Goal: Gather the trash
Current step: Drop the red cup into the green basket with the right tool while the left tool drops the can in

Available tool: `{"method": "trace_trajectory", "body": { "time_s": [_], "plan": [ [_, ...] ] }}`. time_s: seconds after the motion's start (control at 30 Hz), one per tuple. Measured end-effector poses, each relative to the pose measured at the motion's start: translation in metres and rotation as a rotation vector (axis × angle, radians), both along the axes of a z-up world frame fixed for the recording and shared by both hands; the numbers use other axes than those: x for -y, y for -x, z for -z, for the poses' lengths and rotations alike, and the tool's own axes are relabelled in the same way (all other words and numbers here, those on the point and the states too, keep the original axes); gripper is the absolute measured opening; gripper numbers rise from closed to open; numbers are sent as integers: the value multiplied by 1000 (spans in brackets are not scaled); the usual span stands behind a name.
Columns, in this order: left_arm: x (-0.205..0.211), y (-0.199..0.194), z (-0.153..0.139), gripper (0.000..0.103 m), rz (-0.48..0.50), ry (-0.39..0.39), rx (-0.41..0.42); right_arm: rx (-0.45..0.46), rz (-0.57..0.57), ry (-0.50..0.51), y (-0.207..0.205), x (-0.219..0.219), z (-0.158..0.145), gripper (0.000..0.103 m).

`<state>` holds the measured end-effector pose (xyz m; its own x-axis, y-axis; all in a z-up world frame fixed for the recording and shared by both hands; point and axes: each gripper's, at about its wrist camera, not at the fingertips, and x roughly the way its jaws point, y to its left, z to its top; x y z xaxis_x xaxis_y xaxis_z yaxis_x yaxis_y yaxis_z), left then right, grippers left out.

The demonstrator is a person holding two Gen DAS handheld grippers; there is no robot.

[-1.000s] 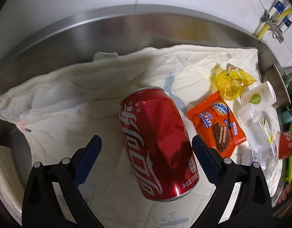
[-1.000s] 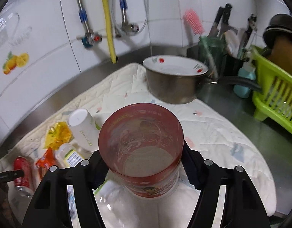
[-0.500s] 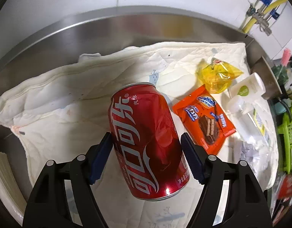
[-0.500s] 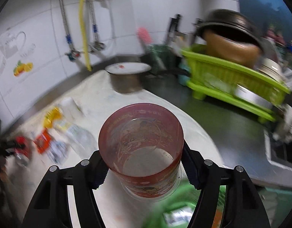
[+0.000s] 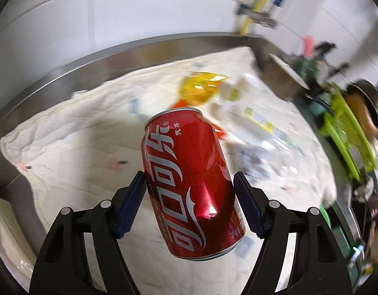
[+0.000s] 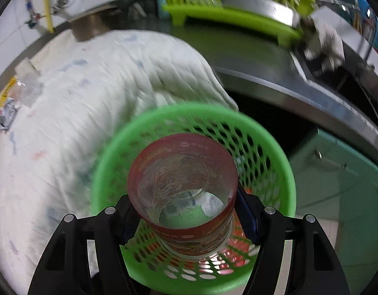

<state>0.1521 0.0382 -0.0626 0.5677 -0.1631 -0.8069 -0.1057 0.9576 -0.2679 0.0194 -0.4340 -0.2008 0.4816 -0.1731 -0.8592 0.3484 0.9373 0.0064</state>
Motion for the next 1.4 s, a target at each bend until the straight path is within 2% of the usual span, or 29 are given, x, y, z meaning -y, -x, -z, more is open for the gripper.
{"method": "trace_trajectory", "body": {
  "time_s": [0.3,0.4,0.47,0.63,0.83,1.07,1.27,1.4],
  "plan": [
    [102,14,-24,71,259,4,50,-64,68,-66,16,25,43,65],
    [141,19,-26,71,350,12,48,-57,74,-73,19,27,44,67],
    [168,21,-24,71,413,11,44,-45,76,-76,23,28,42,72],
    [231,31,-17,69,553,13,26,2,90,-77,38,31,23,72],
    [300,42,4,66,694,20,-11,88,118,-64,73,38,-10,75],
    [368,53,53,63,818,-10,-96,164,166,-68,113,46,-35,75],
    [408,59,95,62,864,-25,-185,189,196,-62,135,45,-43,75],
    [429,63,108,62,887,-21,-200,185,210,-65,143,47,-43,75]
  ]
}}
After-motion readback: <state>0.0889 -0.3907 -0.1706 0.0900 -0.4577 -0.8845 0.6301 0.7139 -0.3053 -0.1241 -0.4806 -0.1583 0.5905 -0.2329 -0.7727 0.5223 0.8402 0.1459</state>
